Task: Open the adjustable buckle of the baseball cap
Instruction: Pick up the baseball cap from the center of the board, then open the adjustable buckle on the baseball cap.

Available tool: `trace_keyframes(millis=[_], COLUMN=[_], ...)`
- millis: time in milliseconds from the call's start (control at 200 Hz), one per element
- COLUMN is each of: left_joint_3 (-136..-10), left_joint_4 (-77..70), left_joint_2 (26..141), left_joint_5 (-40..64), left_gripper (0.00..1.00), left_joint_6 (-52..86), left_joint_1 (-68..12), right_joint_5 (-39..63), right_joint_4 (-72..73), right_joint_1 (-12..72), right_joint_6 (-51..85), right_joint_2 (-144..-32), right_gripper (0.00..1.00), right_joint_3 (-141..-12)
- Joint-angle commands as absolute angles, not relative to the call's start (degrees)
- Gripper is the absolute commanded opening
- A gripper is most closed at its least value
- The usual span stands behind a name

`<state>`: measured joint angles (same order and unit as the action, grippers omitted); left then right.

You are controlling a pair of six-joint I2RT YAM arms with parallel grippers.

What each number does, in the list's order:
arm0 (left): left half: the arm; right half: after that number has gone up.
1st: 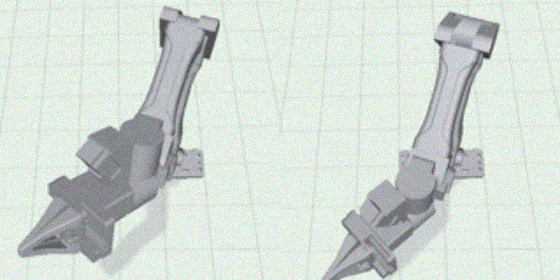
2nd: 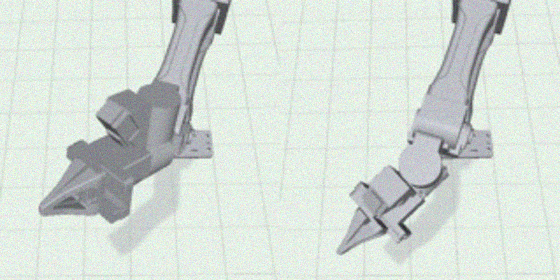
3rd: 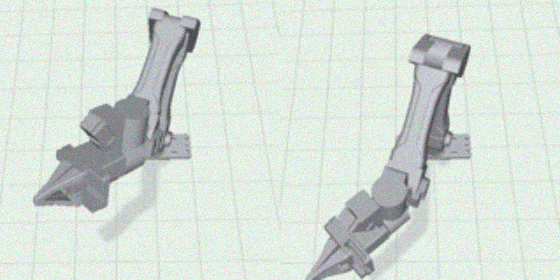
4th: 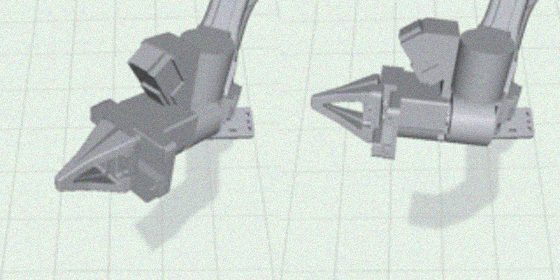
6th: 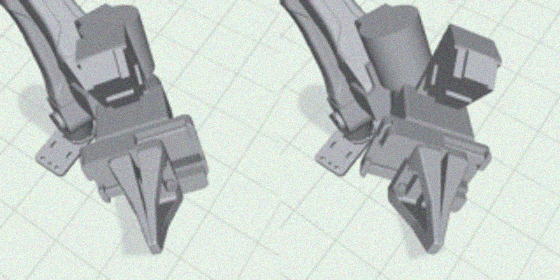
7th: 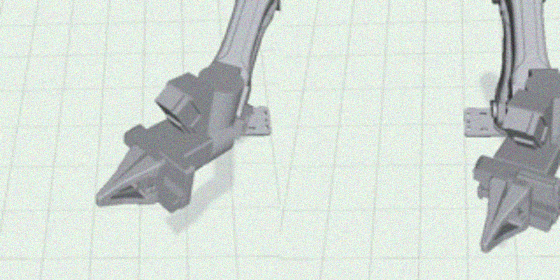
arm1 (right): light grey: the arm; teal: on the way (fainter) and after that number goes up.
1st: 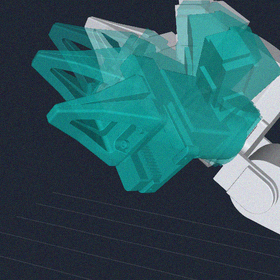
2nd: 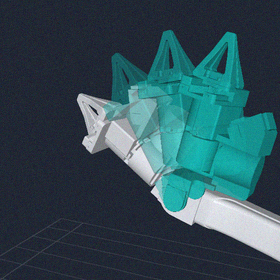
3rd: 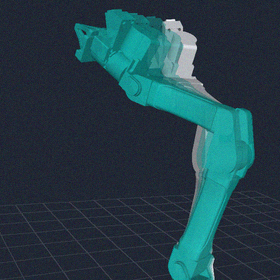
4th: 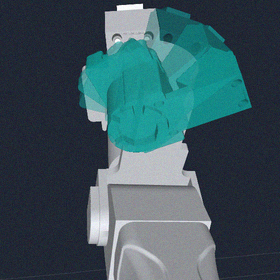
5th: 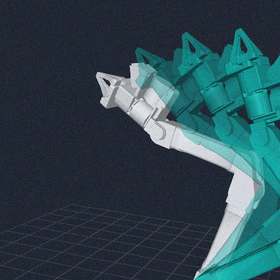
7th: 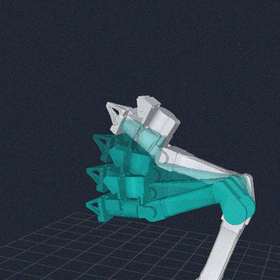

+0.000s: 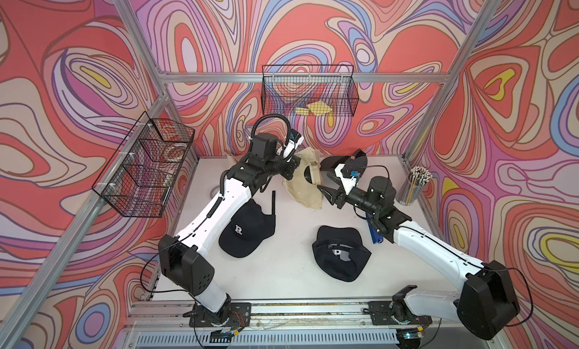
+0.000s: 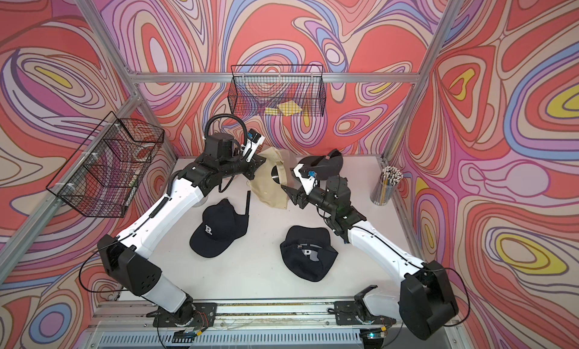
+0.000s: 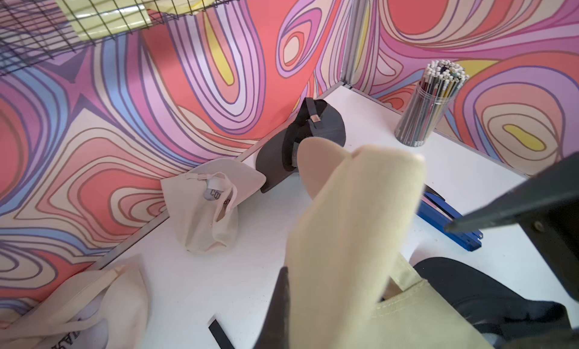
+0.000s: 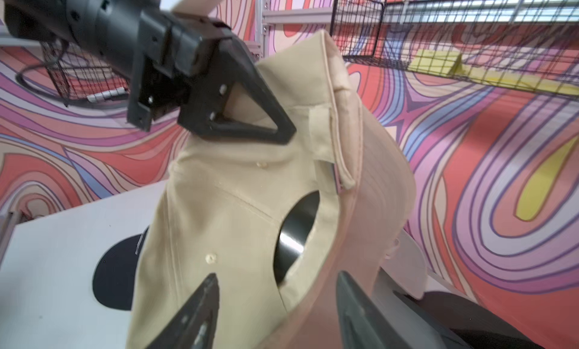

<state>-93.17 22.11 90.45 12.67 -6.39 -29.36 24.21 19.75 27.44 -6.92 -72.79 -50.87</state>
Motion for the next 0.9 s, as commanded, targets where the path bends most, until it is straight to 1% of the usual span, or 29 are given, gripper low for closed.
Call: trace_keyframes(millis=[0,160,351,471,751,896], left_joint_3=[-90.0,-87.2,-84.5,-83.7,-83.4,-83.3], left_joint_4=[17.2,17.2,16.0,15.5,15.5,15.6], left_joint_2=[86.0,83.2,81.2,80.8,81.2,81.1], left_joint_5=[0.9,-4.2,-6.9,-6.9,-5.2,-4.6], left_gripper=[0.0,0.0,0.0,0.0,0.0,0.0], left_joint_6=[-0.7,1.2,1.7,2.1,2.3,2.2], left_joint_1=[-31.6,-33.4,-34.6,-34.8,-35.0,-35.2], right_joint_5=[19.6,14.5,12.5,12.6,11.8,7.9], right_joint_4=[20.0,24.1,28.9,28.0,27.9,28.4], right_joint_1=[29.2,29.9,30.2,30.9,33.8,36.2], right_joint_6=[-5.9,-2.9,-1.1,-1.5,-3.9,-6.0], right_joint_2=[-73.6,-73.3,-74.0,-76.0,-80.2,-81.9], right_gripper=[0.6,0.59,0.53,0.51,0.51,0.5], right_joint_3=[-53.0,-51.9,-51.8,-54.1,-58.2,-59.8])
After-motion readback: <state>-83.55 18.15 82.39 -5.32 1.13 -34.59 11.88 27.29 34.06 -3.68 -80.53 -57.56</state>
